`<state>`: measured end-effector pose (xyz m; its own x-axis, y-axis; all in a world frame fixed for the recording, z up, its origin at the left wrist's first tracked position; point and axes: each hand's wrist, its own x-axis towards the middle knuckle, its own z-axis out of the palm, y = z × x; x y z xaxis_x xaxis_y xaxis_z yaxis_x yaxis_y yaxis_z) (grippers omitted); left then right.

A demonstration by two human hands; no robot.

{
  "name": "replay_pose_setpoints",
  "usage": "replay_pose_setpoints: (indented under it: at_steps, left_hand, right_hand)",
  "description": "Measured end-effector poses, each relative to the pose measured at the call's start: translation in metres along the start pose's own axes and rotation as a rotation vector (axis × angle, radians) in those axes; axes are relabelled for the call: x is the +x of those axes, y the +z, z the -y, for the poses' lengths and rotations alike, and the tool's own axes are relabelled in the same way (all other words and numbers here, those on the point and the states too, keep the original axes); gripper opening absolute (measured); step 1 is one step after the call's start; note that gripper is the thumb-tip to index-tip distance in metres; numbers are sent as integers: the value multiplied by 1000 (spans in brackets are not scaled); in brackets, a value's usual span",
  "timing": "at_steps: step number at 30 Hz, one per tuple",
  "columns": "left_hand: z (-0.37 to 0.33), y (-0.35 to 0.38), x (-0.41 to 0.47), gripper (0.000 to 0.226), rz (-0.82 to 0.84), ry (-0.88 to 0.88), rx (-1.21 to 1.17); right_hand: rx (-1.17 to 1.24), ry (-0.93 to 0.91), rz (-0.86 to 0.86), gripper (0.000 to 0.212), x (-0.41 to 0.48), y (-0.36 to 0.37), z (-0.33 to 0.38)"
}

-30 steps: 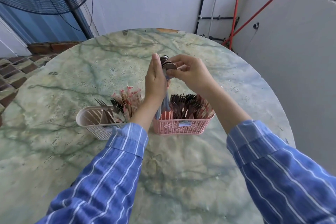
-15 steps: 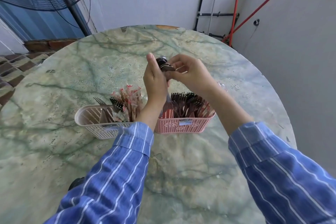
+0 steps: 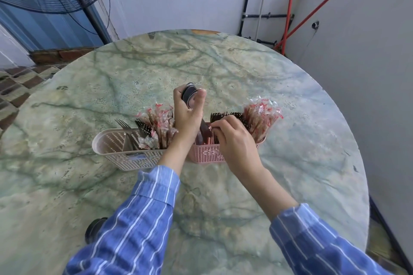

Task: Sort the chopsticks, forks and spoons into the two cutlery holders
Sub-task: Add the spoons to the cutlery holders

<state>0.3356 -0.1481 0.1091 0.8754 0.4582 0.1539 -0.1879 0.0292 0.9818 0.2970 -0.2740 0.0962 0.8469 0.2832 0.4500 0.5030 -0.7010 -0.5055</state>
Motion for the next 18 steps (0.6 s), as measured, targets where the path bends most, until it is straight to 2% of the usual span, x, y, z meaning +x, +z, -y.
replay_pose_setpoints:
  at_steps: [3,7,9,13,15,18]
  left_hand:
    - [9,-5,-1,44,-13,68,107]
    - [17,-12,-13,12,138,77,163]
    - [19,-15,-18,13,214,97,244]
    - [24,-21,-20,19,265,161,389]
    - [25,-25,-25,20,283,204,436]
    - [27,-29,-29,23,327,231,484]
  right_hand:
    - [19,49,-64,16,-6,-13,-6]
    - [-54,97,-86,17,-16,-22,-14]
    - [-71,128,-99,14,-17,-25,-17]
    - [-110,213,-139,9,-14,-33,-11]
    - [-152,164,-199,9,-6,-35,-3]
    - [-228,-50,-198,14,14,-31,8]
